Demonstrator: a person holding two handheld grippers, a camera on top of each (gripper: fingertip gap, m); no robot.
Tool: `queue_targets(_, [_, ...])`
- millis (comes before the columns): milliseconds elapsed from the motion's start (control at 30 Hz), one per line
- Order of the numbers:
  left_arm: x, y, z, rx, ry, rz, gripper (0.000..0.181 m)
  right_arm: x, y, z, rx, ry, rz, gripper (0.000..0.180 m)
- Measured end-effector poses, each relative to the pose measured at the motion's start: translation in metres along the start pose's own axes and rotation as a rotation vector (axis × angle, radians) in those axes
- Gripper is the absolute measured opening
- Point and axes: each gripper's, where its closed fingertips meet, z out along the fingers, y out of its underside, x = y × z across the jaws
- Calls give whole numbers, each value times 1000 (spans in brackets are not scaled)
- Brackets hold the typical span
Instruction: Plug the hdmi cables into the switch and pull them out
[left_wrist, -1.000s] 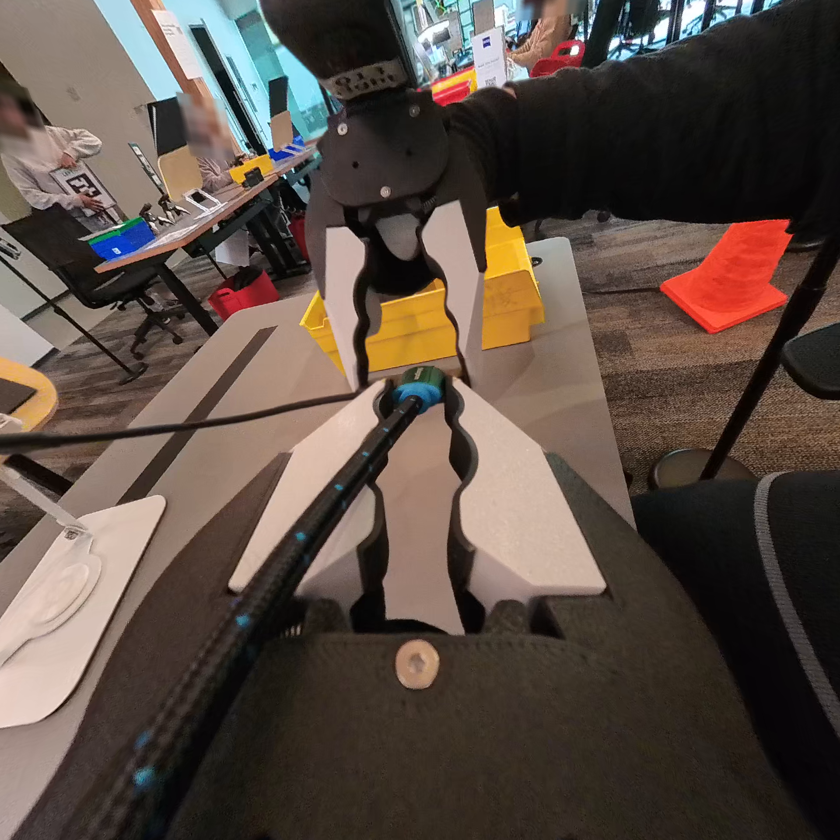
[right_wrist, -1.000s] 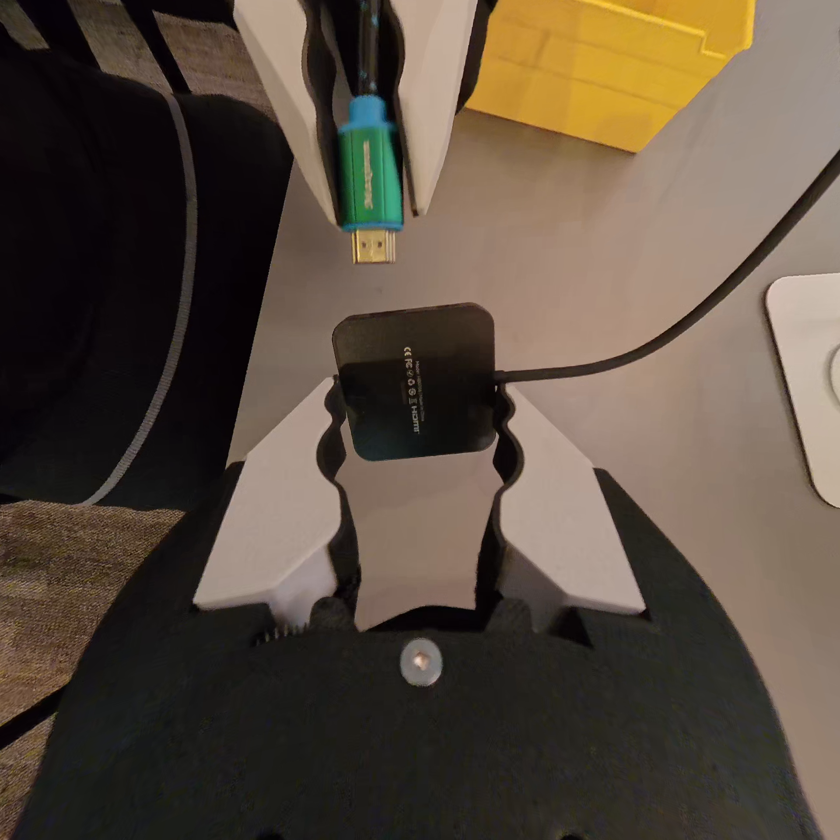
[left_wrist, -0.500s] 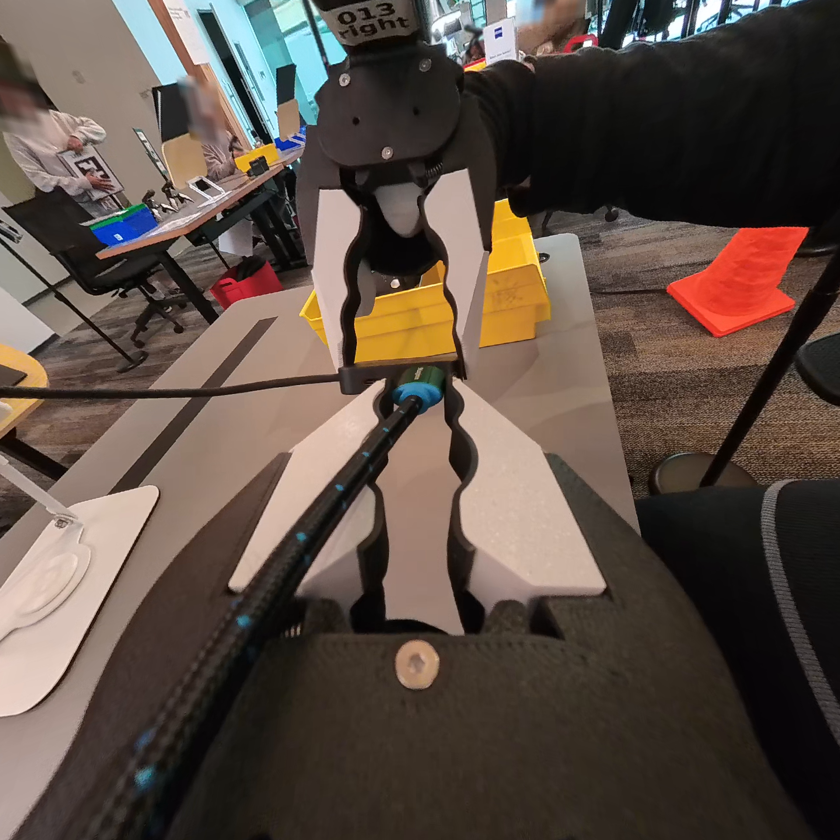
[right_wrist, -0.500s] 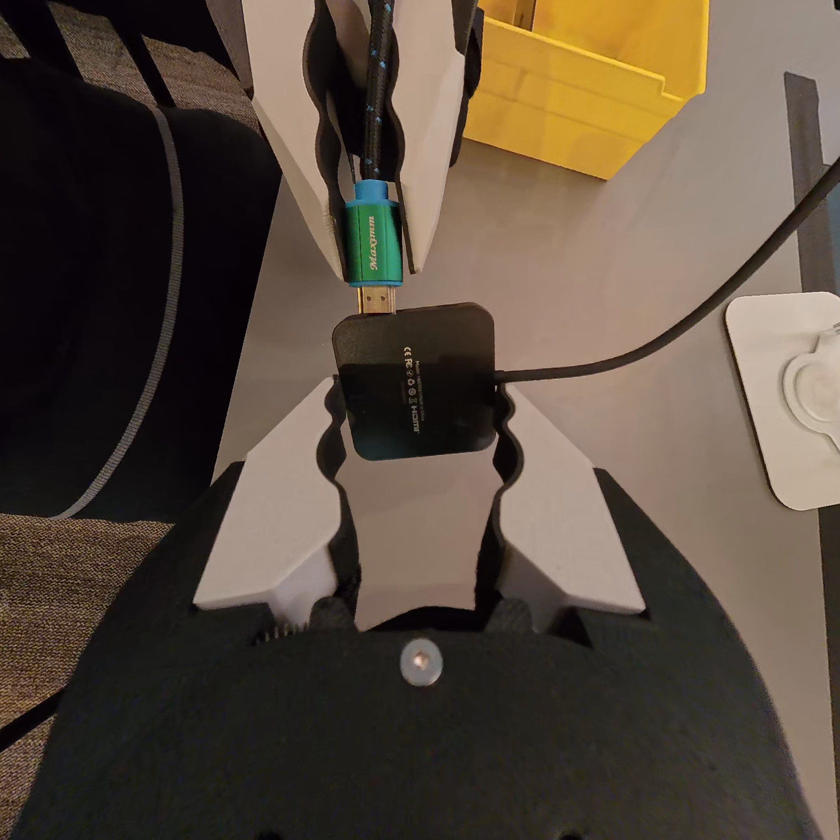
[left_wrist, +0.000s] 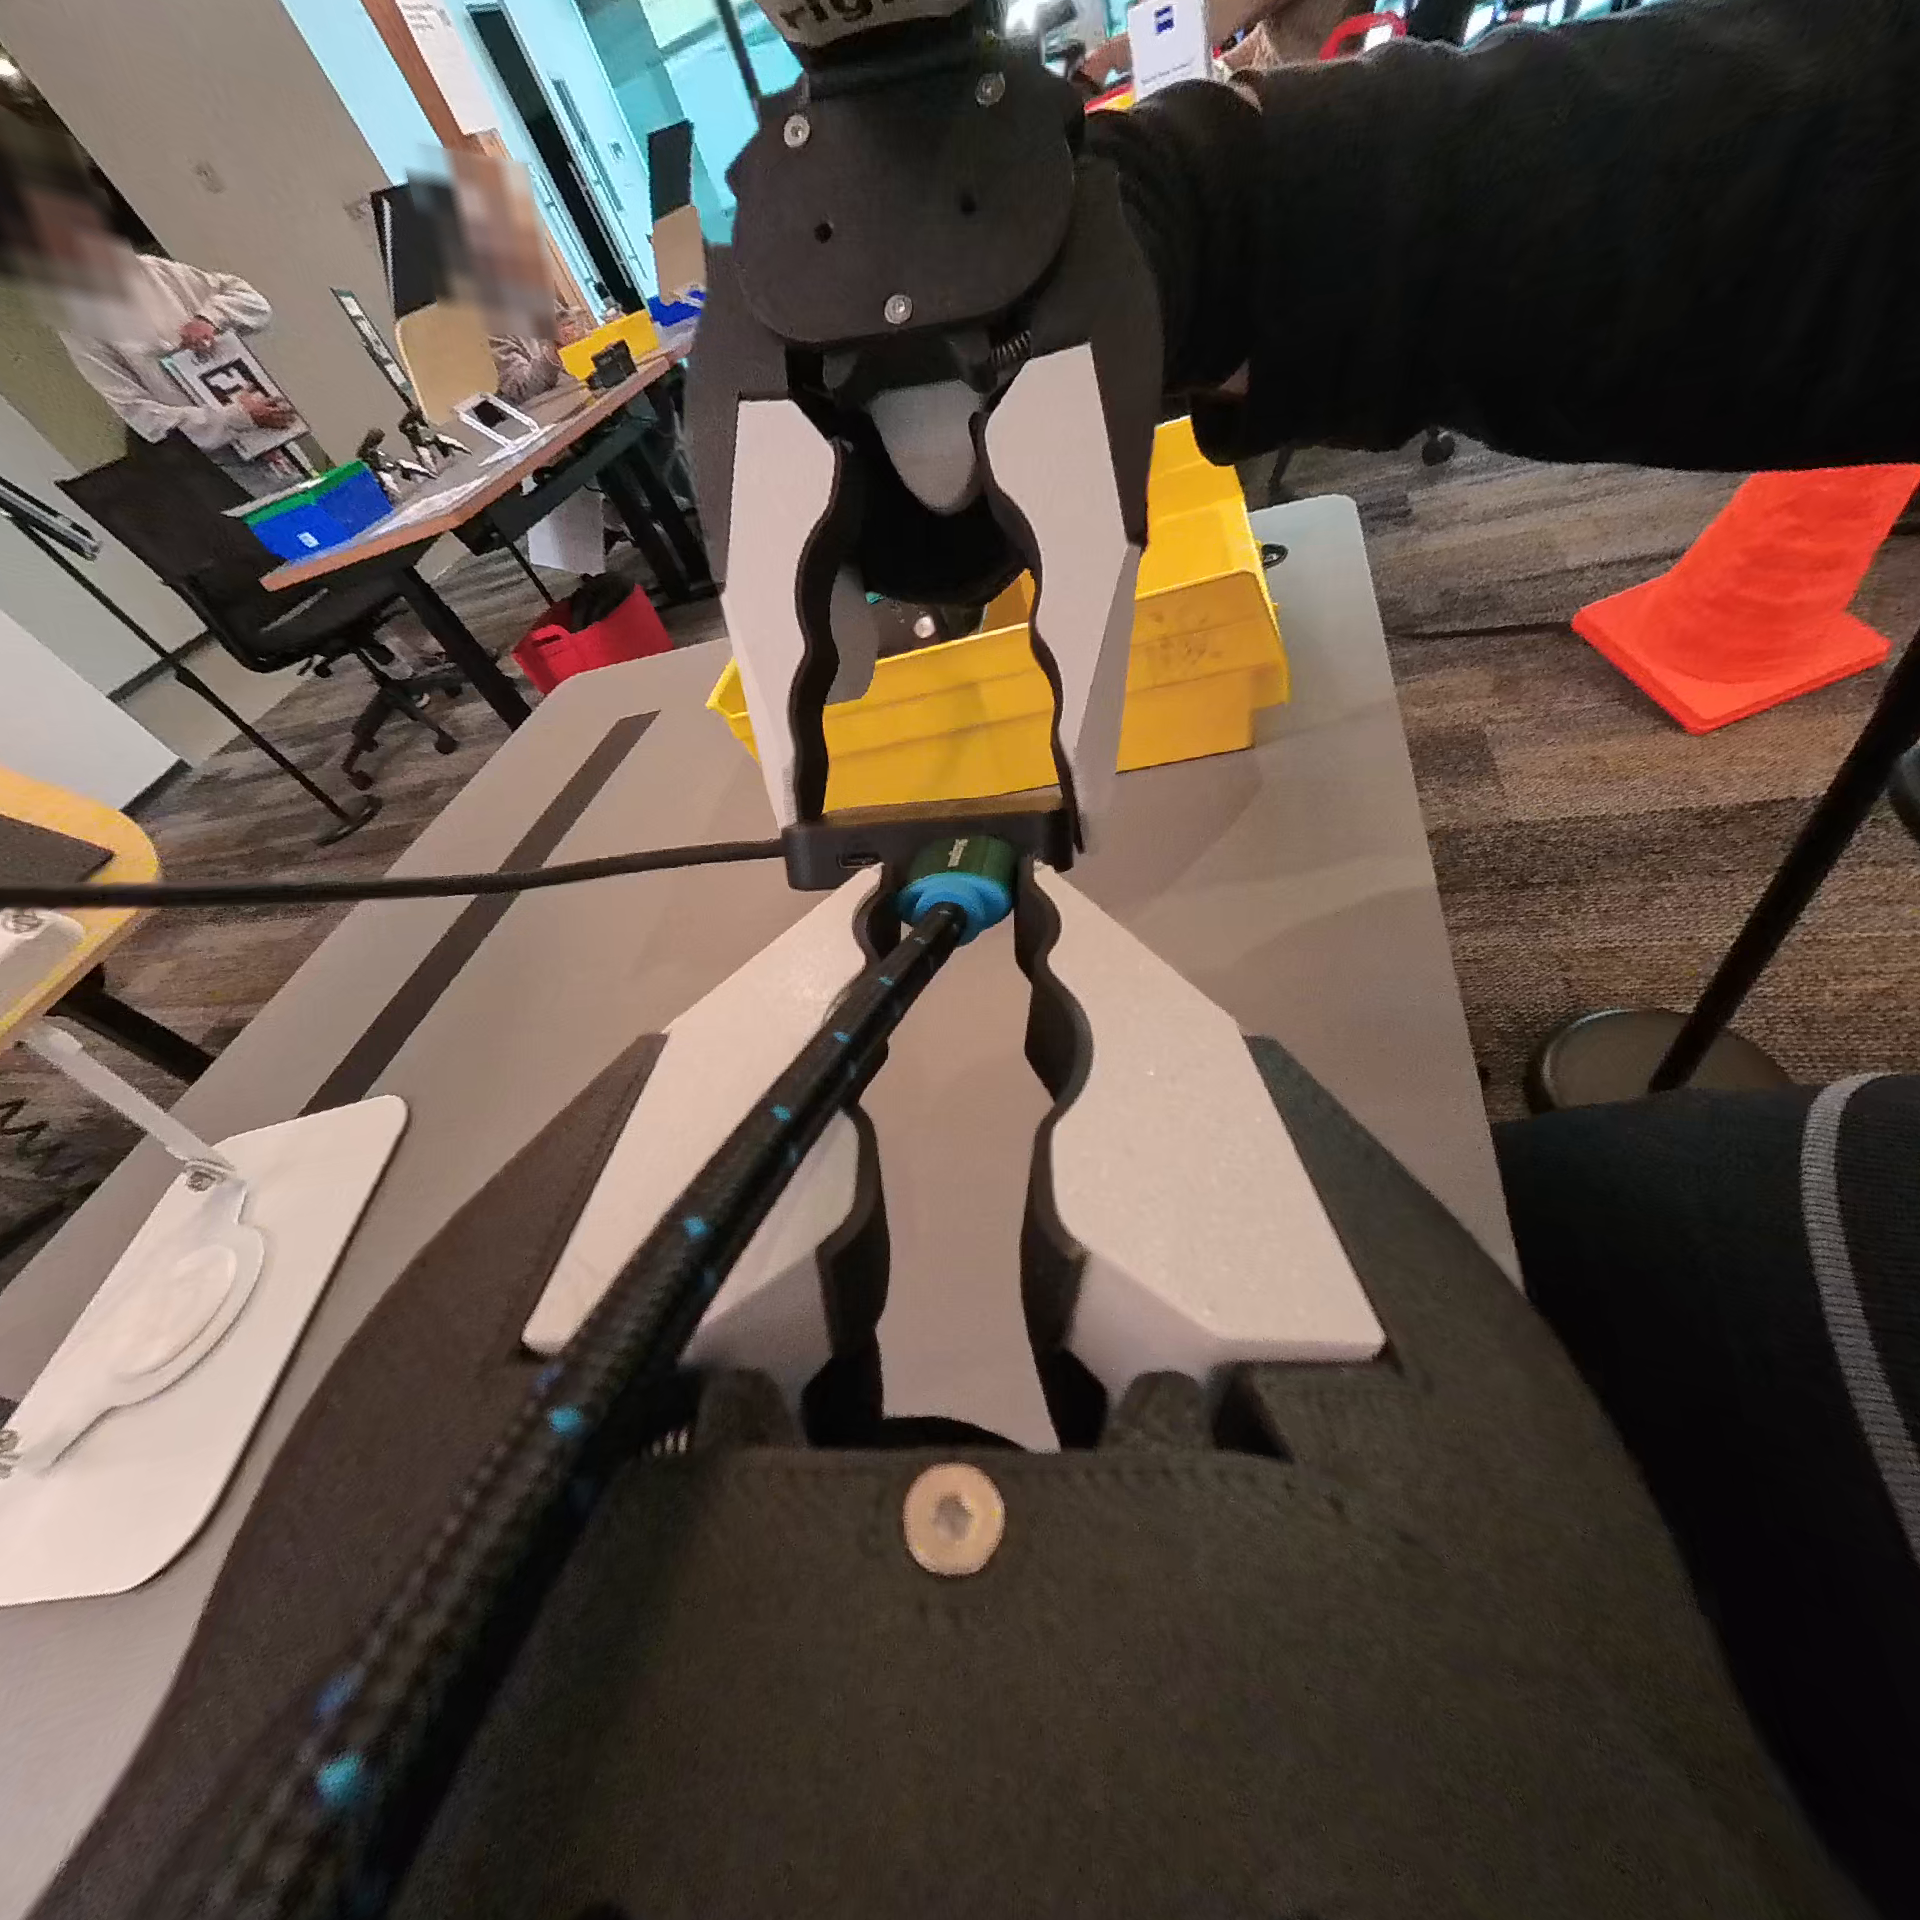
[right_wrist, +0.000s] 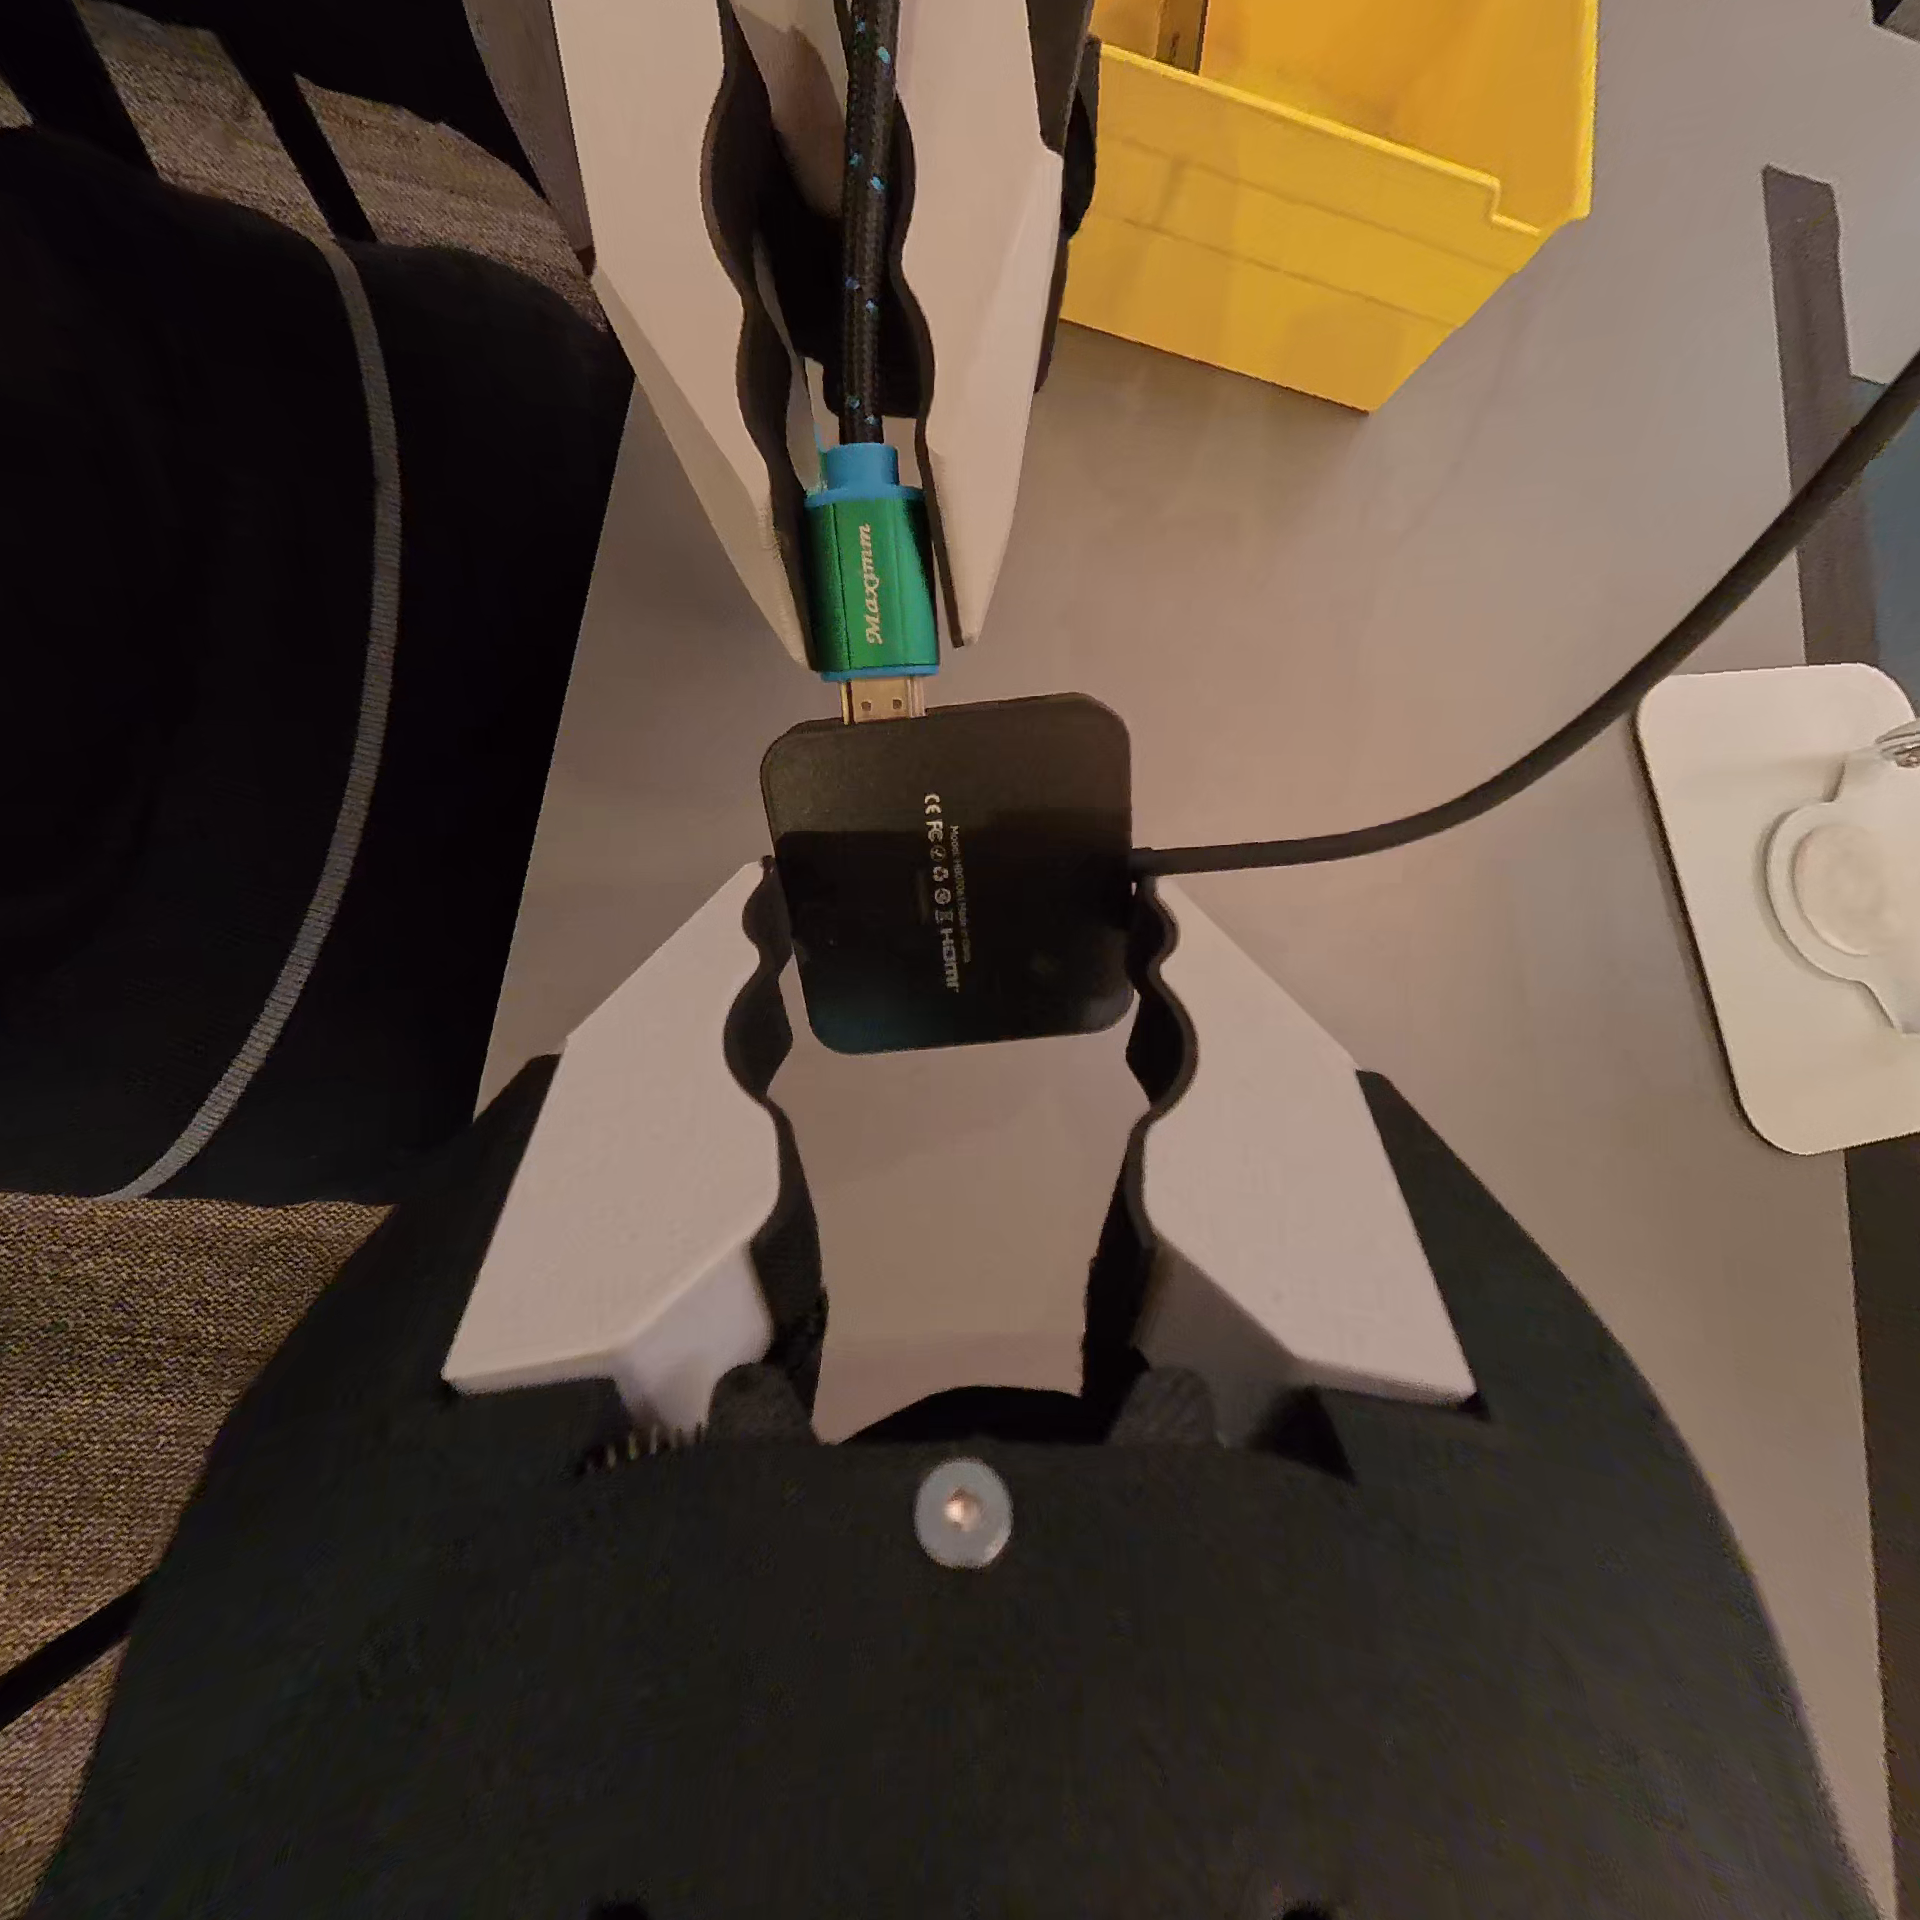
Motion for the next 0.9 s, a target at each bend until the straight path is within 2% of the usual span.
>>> queue_targets(33, [0,0,0,-2,0,5,19,0,0,0,-5,1,0,63])
queue_targets(433, [-7,9,1,-40,-40,7,19,8,2,6,-73,30,7,63])
queue_targets(900, [0,8,0,2,8,16,19,3,-3,9,-127,17,-36,62])
